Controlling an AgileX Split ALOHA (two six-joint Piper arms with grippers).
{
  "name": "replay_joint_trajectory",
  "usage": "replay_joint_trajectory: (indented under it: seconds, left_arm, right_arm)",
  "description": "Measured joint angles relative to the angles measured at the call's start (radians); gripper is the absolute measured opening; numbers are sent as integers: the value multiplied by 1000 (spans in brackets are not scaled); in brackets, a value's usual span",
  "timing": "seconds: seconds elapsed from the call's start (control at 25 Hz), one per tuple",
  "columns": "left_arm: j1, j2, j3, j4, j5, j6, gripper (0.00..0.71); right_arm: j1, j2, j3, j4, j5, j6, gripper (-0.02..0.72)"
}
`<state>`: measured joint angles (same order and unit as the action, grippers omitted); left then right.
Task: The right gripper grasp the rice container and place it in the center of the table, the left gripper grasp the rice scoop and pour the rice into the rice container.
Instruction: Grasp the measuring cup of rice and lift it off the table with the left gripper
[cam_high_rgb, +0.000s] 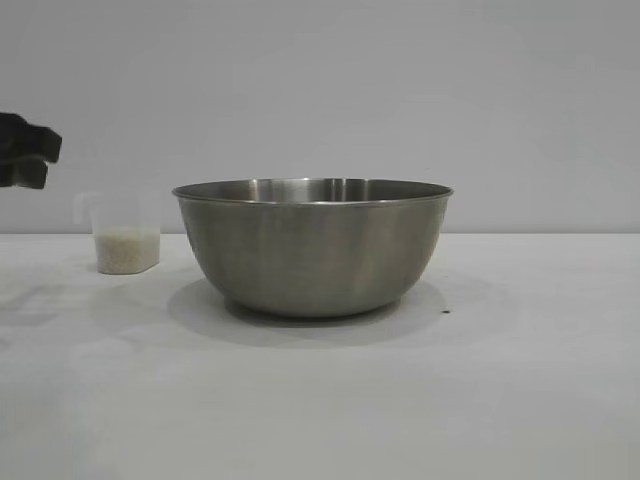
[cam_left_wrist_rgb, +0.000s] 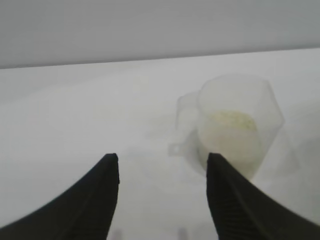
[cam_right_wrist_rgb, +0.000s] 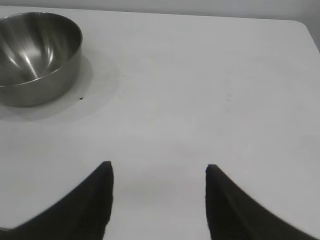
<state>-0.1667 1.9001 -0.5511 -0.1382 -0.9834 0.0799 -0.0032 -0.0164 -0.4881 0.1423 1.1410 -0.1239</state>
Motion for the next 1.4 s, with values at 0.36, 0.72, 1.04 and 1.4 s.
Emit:
replay_joint_trajectory:
  seconds: [0.36,0.72,1.04,1.4]
  left_arm:
    - [0,123,0,0,-146,-2,389]
    - [25,184,-55,8,-151,-32,389]
    - [49,235,-148,53,-150,-50,389]
    - [50,290,-225,85,-114,-50,389]
  right_arm:
    - [0,0,0,0,0,1,358]
    - [0,0,0,2,0,1,358]
    - [0,0,0,2,0,1,358]
    - [0,0,0,2,0,3,358]
